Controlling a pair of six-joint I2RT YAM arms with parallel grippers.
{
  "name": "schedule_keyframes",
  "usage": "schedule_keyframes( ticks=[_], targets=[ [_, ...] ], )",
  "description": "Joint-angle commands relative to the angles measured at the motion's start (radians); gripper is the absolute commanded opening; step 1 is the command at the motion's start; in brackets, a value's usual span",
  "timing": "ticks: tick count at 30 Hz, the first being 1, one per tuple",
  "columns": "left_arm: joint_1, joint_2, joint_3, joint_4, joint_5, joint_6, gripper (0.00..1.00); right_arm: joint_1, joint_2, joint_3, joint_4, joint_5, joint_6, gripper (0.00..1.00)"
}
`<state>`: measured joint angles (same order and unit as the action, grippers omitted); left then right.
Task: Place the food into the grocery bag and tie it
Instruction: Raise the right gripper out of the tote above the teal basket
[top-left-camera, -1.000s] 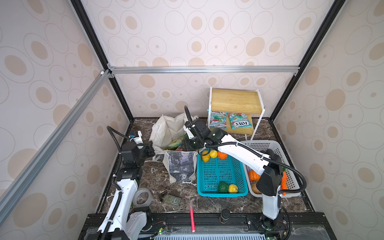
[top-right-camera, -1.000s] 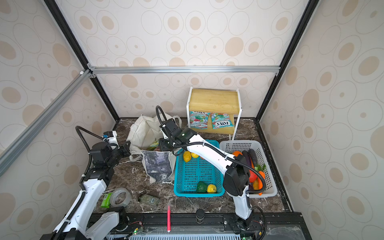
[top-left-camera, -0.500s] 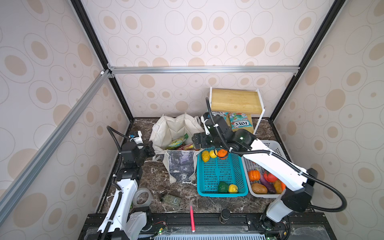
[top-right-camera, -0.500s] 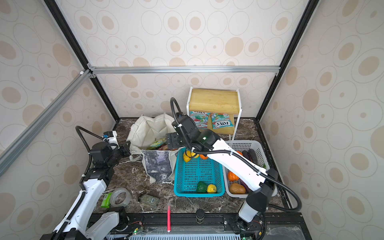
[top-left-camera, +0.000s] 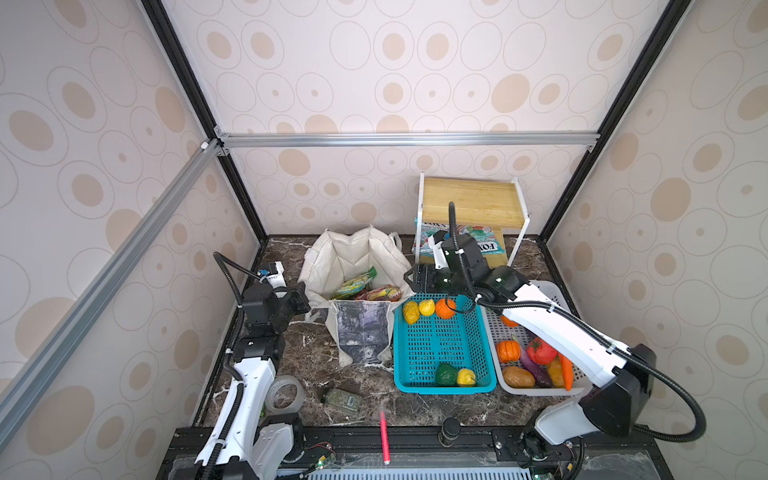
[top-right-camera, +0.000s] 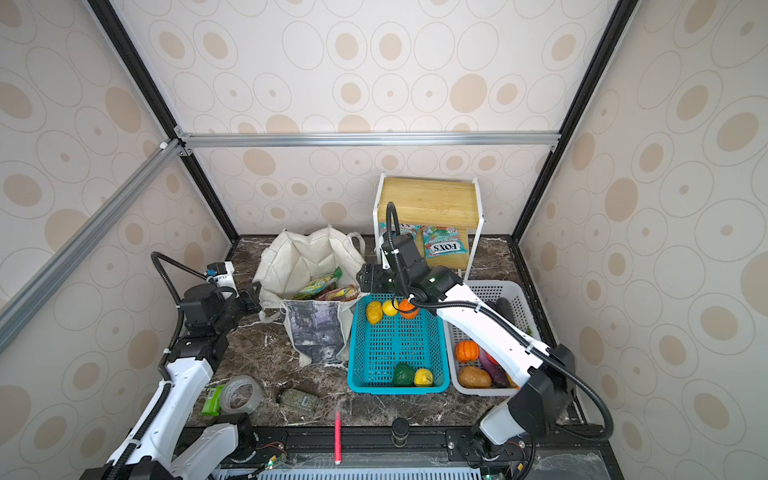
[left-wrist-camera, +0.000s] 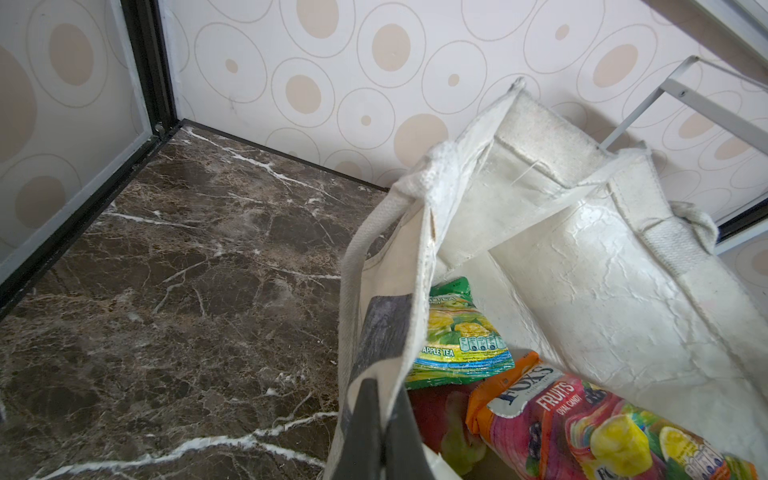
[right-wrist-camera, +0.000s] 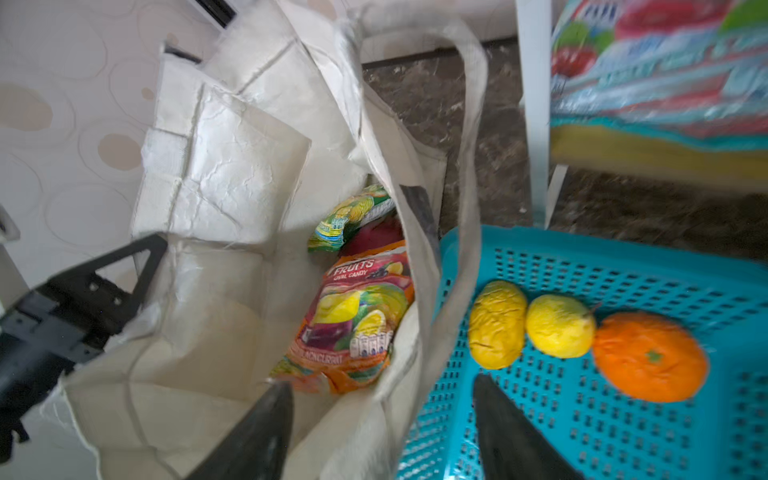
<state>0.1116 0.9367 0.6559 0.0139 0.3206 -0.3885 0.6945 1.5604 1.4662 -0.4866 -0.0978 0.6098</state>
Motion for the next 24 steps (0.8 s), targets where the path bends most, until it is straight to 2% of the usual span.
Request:
schedule_keyframes(
  ticks=[1, 5, 6, 11, 15, 20, 24],
  targets=[
    [0.005, -0.009, 0.025, 0.017, -0.012, 0.006, 0.0, 0.006, 0.068, 0.044, 0.017, -0.091, 0.034, 0.4],
    [0.004, 0.002, 0.053, 0.011, -0.02, -0.021, 0.0, 0.052, 0.094, 0.105, 0.005, -0.051, 0.025, 0.04],
    [0.003, 0.001, 0.065, 0.014, -0.005, -0.035, 0.0, 0.068, 0.098, 0.125, 0.003, -0.036, 0.021, 0.0],
    [0.002, 0.004, 0.168, -0.003, 0.078, -0.1, 0.0, 0.145, 0.093, 0.229, -0.05, 0.078, -0.016, 0.0],
    [0.003, -0.003, 0.22, 0.033, 0.189, -0.165, 0.0, 0.163, 0.052, 0.21, 0.016, 0.081, 0.007, 0.0],
    [0.004, 0.001, 0.153, 0.18, 0.301, -0.2, 0.0, 0.156, 0.04, 0.146, 0.048, 0.12, 0.032, 0.0],
    [0.009, 0.018, 0.068, 0.293, 0.352, -0.238, 0.0, 0.13, 0.027, 0.077, 0.072, 0.097, 0.058, 0.0]
  ],
)
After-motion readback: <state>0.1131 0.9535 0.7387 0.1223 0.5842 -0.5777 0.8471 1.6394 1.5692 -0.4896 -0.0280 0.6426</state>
